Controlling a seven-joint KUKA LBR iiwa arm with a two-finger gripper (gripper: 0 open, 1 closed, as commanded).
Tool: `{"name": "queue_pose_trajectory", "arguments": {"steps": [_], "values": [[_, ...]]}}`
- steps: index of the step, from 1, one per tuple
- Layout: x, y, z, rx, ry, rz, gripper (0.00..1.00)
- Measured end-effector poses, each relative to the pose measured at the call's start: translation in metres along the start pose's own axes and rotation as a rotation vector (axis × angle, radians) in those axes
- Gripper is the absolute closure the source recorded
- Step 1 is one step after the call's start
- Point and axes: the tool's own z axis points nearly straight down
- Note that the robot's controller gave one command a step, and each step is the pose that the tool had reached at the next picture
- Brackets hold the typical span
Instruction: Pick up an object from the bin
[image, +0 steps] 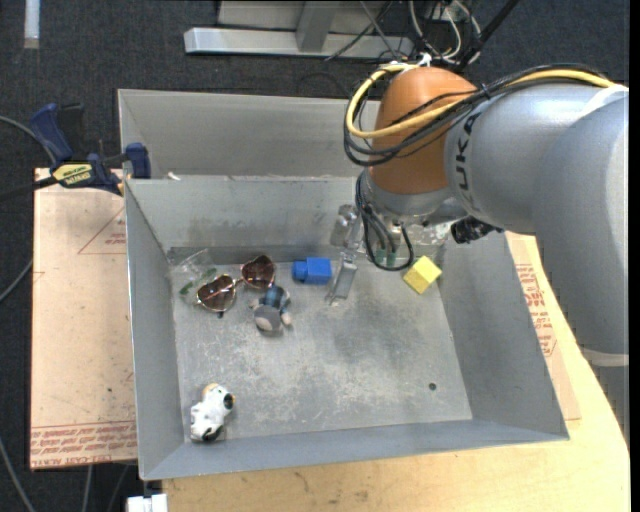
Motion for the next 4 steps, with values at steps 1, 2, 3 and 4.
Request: {"name": "queue_pose_trajectory", "arguments": {"steps": [1, 2, 3, 4], "values": [[0.031, 0.079, 0.057, -0.001, -0.003, -0.354, 0.00], [0.012, 0.002, 0.074, -0.005, -0.005, 0.182, 1.00], [0.012, 0.002, 0.074, -0.003, -0.006, 0.180, 1.00], [0.013, 0.002, 0.072, -0.001, -0.004, 0.178, 1.00]]}}
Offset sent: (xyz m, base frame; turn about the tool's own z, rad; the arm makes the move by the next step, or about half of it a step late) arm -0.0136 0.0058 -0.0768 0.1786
